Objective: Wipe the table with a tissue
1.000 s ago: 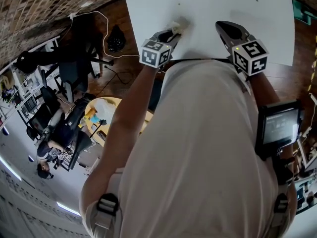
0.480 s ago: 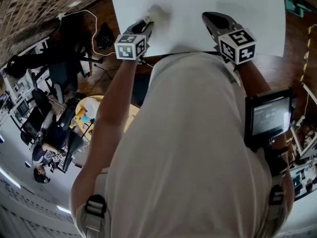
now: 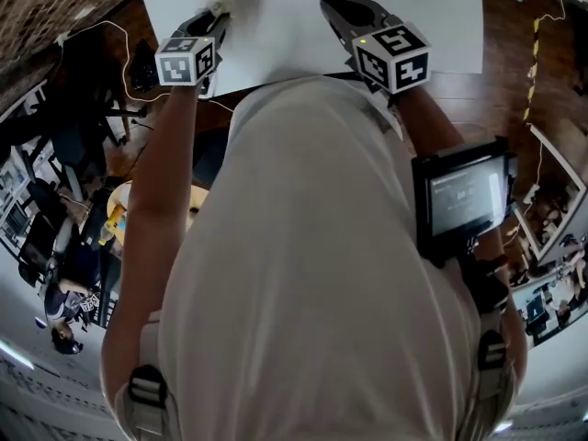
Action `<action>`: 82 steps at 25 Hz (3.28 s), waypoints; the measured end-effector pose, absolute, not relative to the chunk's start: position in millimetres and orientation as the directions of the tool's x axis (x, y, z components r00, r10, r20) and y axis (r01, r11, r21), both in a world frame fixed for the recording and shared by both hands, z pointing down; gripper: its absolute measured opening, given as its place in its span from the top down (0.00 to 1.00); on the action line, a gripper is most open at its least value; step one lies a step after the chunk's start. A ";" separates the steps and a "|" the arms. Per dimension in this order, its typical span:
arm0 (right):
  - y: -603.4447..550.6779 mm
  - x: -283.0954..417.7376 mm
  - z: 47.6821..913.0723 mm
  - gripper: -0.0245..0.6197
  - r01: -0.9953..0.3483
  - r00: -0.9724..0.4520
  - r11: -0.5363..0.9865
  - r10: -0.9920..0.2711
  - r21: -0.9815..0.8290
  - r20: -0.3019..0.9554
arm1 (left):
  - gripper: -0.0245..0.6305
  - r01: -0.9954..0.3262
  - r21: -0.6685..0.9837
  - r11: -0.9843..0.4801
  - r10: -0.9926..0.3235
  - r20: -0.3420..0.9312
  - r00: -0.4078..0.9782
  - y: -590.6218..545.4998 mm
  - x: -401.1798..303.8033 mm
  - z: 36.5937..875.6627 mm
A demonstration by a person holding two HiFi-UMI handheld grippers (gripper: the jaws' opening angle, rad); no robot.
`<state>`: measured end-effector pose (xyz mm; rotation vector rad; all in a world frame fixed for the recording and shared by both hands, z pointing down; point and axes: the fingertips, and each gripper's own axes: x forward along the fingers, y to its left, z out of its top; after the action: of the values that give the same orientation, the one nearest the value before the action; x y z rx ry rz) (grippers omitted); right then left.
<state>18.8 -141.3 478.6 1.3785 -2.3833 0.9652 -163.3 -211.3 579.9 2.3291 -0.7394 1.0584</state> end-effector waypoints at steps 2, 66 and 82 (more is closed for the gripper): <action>-132.1 26.2 480.8 0.95 -0.840 -0.526 0.330 -0.691 -0.431 0.496 | 0.83 -0.642 0.185 -0.744 -0.278 0.788 0.550 -213.5 -158.7 581.2; -96.0 74.0 497.7 0.95 -0.900 -0.356 0.128 -0.768 -0.418 0.532 | 0.84 -0.446 -0.004 -0.895 -0.242 0.844 0.478 -262.9 -88.8 618.9; -126.5 23.1 486.8 0.95 -0.886 -0.440 0.250 -0.719 -0.390 0.537 | 0.84 -0.430 0.105 -0.897 -0.148 0.844 0.515 -220.4 -151.9 620.3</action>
<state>23.1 -126.5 486.8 1.4978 -2.2745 0.9688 -151.9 -220.4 620.3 2.4586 -0.4839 1.3268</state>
